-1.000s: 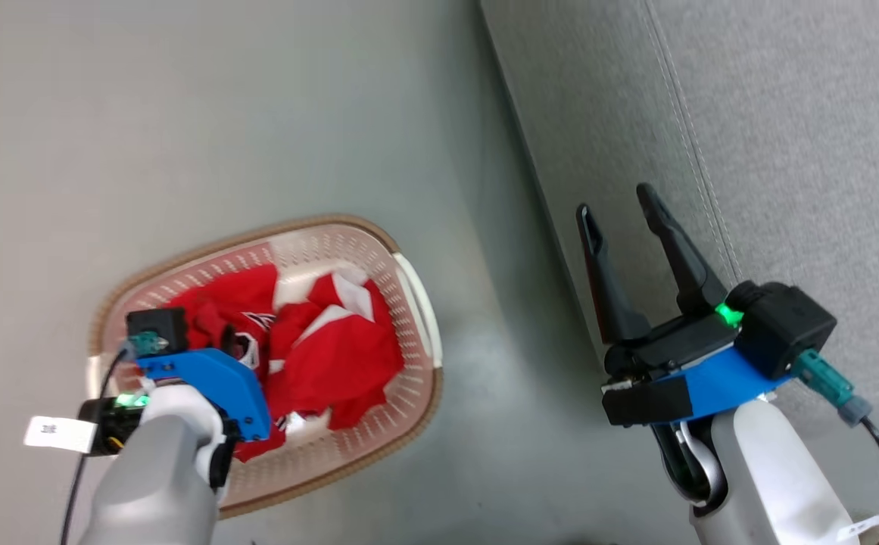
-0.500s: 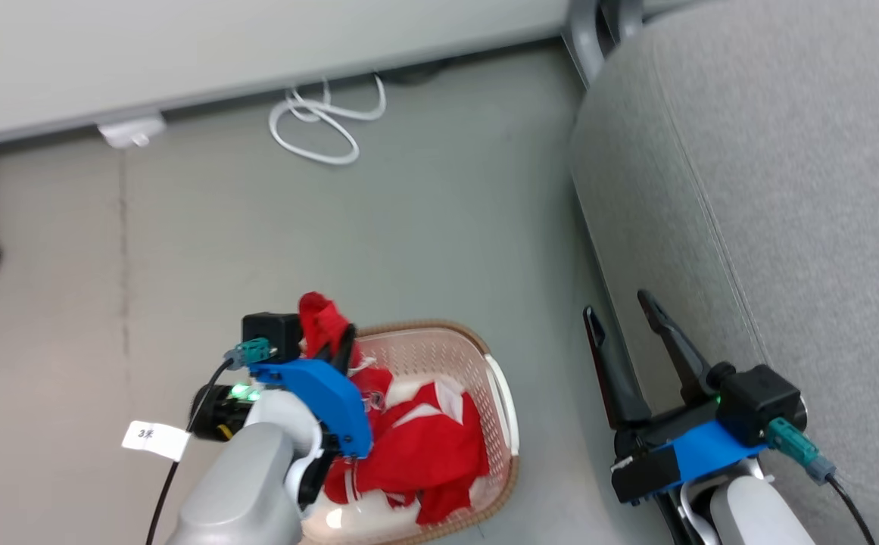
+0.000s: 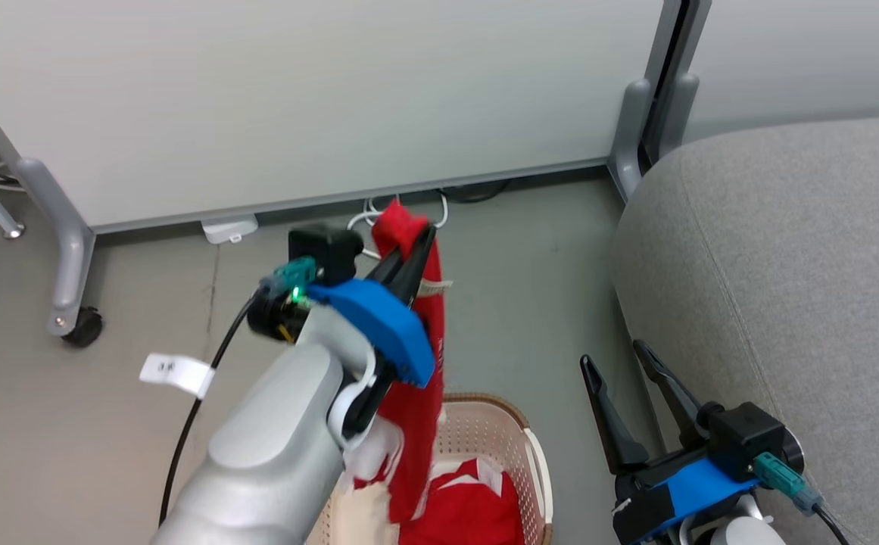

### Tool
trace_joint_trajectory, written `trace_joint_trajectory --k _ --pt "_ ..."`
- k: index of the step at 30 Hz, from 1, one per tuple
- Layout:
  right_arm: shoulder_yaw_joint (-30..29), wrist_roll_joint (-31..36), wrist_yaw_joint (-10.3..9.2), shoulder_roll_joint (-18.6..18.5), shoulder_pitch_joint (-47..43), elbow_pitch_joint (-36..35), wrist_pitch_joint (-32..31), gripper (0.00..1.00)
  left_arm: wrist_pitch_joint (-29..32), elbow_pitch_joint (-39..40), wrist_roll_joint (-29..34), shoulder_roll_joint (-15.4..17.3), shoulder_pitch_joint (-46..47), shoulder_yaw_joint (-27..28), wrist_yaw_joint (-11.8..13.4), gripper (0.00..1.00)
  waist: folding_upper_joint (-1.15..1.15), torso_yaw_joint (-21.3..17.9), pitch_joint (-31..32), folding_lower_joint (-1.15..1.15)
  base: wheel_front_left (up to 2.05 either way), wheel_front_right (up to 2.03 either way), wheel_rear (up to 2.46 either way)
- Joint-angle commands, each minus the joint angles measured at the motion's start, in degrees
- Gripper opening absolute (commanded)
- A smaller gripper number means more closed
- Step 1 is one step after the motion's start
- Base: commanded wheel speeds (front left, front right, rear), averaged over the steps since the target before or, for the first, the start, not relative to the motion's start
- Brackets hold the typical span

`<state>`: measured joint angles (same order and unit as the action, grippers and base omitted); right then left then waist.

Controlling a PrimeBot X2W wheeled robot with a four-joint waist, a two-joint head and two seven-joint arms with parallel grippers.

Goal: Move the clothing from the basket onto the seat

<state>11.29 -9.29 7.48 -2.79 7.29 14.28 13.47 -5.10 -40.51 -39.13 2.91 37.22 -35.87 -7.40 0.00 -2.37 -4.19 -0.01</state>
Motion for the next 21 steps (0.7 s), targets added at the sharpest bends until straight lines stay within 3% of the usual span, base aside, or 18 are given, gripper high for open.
trace_joint_trajectory --k 1,21 --pt "0.1 0.1 0.03 -0.2 -1.1 -0.3 -0.5 1.00 0.2 1.1 -0.4 0.0 2.3 -0.8 -0.1 0.00 0.00 0.4 1.3 0.01 0.00 0.00 0.00" --pt "1.1 0.2 0.03 -0.2 -2.0 -2.8 -3.1 1.00 1.1 5.0 -6.8 0.0 17.9 -13.7 2.8 0.00 0.00 -1.5 3.8 0.01 0.00 0.00 0.00"
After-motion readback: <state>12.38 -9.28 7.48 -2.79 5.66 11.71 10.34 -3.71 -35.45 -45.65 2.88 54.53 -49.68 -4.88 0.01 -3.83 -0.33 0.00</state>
